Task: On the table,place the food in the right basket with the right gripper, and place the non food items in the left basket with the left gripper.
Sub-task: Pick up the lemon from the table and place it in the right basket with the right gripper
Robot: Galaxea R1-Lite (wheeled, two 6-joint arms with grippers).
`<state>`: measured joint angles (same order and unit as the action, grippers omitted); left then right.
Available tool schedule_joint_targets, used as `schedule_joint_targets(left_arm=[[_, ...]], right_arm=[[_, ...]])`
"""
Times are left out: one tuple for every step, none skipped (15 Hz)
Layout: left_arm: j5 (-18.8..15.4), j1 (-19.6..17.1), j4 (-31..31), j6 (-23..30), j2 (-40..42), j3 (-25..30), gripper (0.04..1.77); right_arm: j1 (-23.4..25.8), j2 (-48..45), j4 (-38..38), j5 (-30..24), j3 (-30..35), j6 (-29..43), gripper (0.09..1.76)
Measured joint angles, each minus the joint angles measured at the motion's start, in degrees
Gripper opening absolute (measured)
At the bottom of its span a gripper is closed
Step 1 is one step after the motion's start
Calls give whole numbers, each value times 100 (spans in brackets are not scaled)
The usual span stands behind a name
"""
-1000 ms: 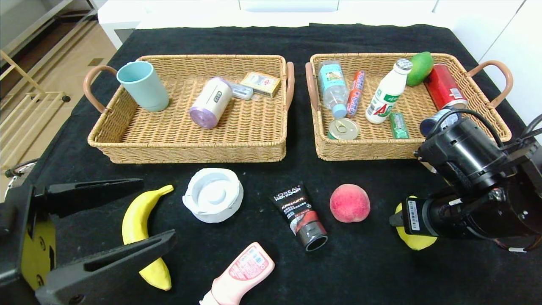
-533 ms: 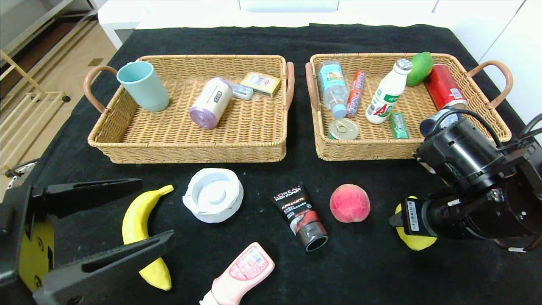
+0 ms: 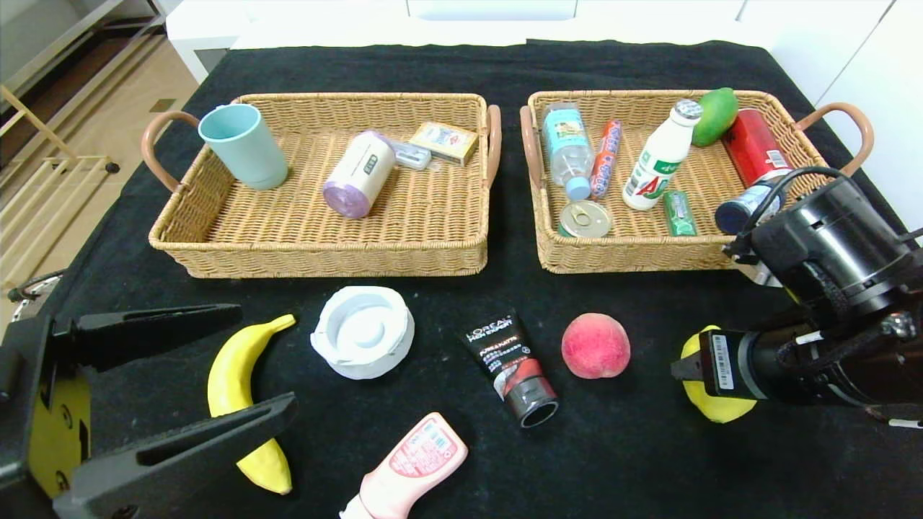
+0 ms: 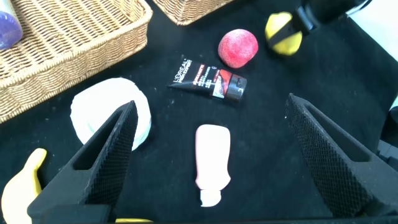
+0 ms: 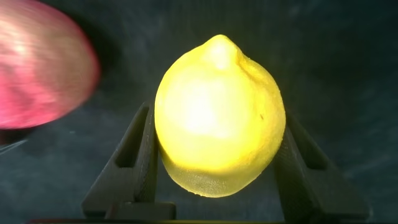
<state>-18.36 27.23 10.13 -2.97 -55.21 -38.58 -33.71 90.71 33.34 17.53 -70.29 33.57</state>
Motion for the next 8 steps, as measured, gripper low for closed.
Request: schedule_joint_targets(left_arm=[[1,2,0,0,0,0,172],[1,2,-2,0,0,0,172],[1,2,0,0,0,0,172],[1,2,-2,0,0,0,172],[0,2,0,0,0,0,172],[0,2,0,0,4,0,172],[1,2,0,0,11,0,172],[1,2,0,0,12,0,172]], right_arm=[[-9,-116,11,10,-62,-85,109],[2,-207,17,11,-123,-221,109],[33,-284,20,16,-201,-362,109],[80,-343,26,16,-305,-513,109],[166,-378,30,16,-435,-670,109],[282,-400,34,18,-595,-872,109],[427,-405,33,13,-781,-1078,109],[588,-380,30,16,-995,-1258,109]])
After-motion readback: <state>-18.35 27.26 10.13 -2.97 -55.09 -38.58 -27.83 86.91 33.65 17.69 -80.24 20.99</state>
